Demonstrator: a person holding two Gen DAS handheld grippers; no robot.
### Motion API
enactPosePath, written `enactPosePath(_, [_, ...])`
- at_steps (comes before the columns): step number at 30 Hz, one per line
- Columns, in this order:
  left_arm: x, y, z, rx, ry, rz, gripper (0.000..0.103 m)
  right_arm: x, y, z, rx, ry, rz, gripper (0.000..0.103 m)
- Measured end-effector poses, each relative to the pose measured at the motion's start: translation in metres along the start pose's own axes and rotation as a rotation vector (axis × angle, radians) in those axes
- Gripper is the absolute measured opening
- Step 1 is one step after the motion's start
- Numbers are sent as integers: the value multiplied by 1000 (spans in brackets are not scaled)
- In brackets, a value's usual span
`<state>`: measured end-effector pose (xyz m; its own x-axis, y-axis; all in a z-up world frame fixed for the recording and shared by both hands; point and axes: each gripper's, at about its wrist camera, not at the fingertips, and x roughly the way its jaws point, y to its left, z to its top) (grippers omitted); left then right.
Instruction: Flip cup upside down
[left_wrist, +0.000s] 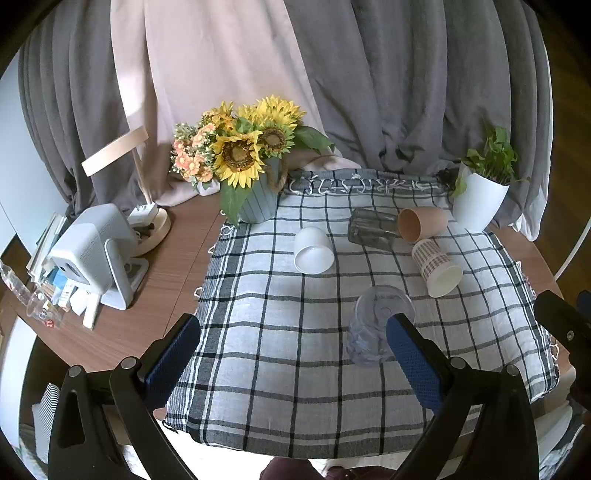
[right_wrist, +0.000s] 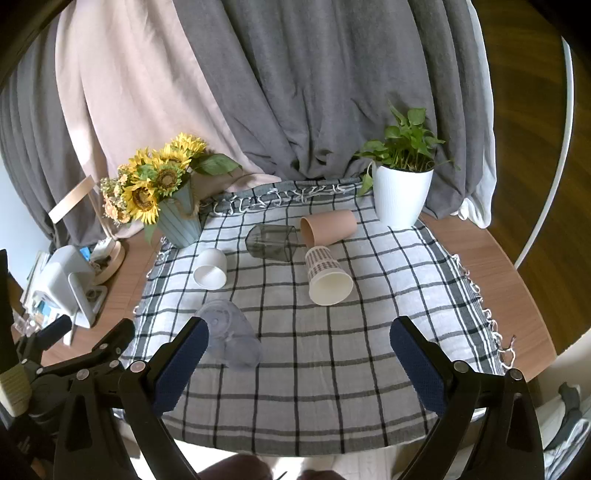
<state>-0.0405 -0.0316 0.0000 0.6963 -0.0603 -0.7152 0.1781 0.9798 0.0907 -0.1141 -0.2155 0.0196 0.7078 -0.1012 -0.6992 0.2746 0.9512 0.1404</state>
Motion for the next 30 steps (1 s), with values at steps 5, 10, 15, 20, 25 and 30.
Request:
enactPosePath(5, [0,0,0,-1,1,0,103,0,0,0,0,-1,2,99])
enactPosePath(10, [1,0,-1,1,2,0,103,1,0,-1,1,2,3,99])
enactPosePath(15, [1,0,-1,0,2,0,103,2,0,-1,1,2,3,99])
enactPosePath(20, [1,0,-1,0,2,0,103,2,0,0,2,2,3,99])
enactPosePath(25, [1,-1,0,0,3,1,103,2,0,0,1,3,3,99])
enactPosePath(30, [1,-1,-3,0,5,0,103,3,0,-2,2,6,3,99])
